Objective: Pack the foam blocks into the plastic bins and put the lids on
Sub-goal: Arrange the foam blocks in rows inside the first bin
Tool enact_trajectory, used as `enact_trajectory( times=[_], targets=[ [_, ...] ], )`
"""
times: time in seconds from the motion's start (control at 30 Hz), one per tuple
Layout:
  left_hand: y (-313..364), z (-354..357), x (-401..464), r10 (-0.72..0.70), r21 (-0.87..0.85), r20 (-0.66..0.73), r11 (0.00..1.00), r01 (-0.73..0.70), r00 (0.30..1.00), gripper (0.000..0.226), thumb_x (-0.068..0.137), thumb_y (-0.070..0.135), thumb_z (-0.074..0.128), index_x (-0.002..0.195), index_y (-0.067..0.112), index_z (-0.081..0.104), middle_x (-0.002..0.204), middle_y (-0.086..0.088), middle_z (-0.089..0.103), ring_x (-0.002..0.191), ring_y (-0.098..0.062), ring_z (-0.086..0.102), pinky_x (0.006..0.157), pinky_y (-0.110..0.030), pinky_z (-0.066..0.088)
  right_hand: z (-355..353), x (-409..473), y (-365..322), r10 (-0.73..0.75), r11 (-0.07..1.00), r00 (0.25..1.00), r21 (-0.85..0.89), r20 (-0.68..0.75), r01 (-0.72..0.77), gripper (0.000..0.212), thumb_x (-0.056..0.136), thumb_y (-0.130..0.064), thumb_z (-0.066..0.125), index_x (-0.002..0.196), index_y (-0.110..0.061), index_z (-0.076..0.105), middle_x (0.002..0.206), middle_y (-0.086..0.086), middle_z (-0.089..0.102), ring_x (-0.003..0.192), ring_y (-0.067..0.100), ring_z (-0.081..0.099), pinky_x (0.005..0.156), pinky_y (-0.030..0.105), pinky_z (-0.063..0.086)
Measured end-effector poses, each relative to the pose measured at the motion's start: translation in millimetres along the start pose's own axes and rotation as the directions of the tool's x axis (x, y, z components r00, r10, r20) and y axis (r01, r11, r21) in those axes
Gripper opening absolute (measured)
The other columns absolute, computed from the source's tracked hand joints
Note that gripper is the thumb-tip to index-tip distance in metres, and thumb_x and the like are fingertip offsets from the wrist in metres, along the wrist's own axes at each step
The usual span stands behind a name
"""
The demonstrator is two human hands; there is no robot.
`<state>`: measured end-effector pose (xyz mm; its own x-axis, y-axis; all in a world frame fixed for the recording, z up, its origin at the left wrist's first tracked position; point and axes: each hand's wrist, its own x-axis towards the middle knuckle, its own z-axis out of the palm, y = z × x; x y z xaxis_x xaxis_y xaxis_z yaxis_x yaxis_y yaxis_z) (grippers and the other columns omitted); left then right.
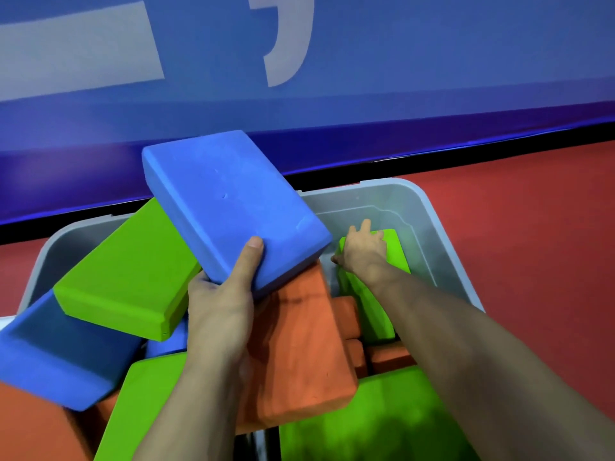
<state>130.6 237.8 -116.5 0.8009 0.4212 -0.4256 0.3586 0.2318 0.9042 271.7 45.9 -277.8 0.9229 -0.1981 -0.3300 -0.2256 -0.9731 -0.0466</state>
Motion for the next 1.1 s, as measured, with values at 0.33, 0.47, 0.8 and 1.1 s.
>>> enact_trajectory(
  times=[0.33,0.47,0.8,1.1],
  targets=[
    [12.0,-3.2,-17.7,-0.096,-0.116,-0.033,0.989,0.091,0.995,0.036,0.083,0.04,0.079,0.107,0.013,0.073,0.101,0.007,0.078,0.099,-0.015,0.073,0.095,-0.045,0.056,-45.1,-57.0,29.2,-0.072,0.95,0.967,0.28,-0.244,0.142,0.061,0.083,-0.053,0.073,0.13,-0.019,0.057,0.132,0.014,0.047,0.121,0.037,0.053,0.099,0.042,0.046],
    [12.1,-5.2,-22.4,-0.092,-0.129,-0.032,0.988,0.087,0.995,0.04,0.082,0.042,0.08,0.112,0.016,0.071,0.103,0.01,0.078,0.098,-0.014,0.072,0.094,-0.044,0.057,-43.0,-86.5,38.4,0.003,0.88,0.925,0.441,-0.379,0.178,0.061,0.083,-0.047,0.075,0.135,-0.02,0.058,0.14,0.01,0.044,0.13,0.031,0.049,0.105,0.039,0.043],
    [9.9,-6.3,-22.9,-0.081,-0.145,-0.031,0.987,0.076,0.996,0.055,0.076,0.048,0.083,0.122,0.021,0.066,0.109,0.012,0.075,0.097,-0.011,0.071,0.086,-0.044,0.06,-95.4,-118.8,27.5,-0.049,0.782,0.676,0.393,-0.735,0.484,0.052,0.081,-0.04,0.077,0.128,-0.021,0.065,0.142,0.006,0.047,0.132,0.025,0.048,0.105,0.04,0.046],
    [12.9,-6.7,-26.2,-0.076,-0.165,-0.004,0.984,0.074,0.997,0.055,0.077,0.048,0.083,0.123,0.023,0.066,0.115,0.009,0.074,0.104,-0.018,0.07,0.082,-0.05,0.061,-96.0,-91.5,50.5,-0.289,0.587,0.76,0.52,-0.582,0.621,0.068,0.087,-0.032,0.077,0.146,-0.018,0.046,0.155,-0.002,0.034,0.143,0.011,0.035,0.117,0.038,0.035]
  ],
)
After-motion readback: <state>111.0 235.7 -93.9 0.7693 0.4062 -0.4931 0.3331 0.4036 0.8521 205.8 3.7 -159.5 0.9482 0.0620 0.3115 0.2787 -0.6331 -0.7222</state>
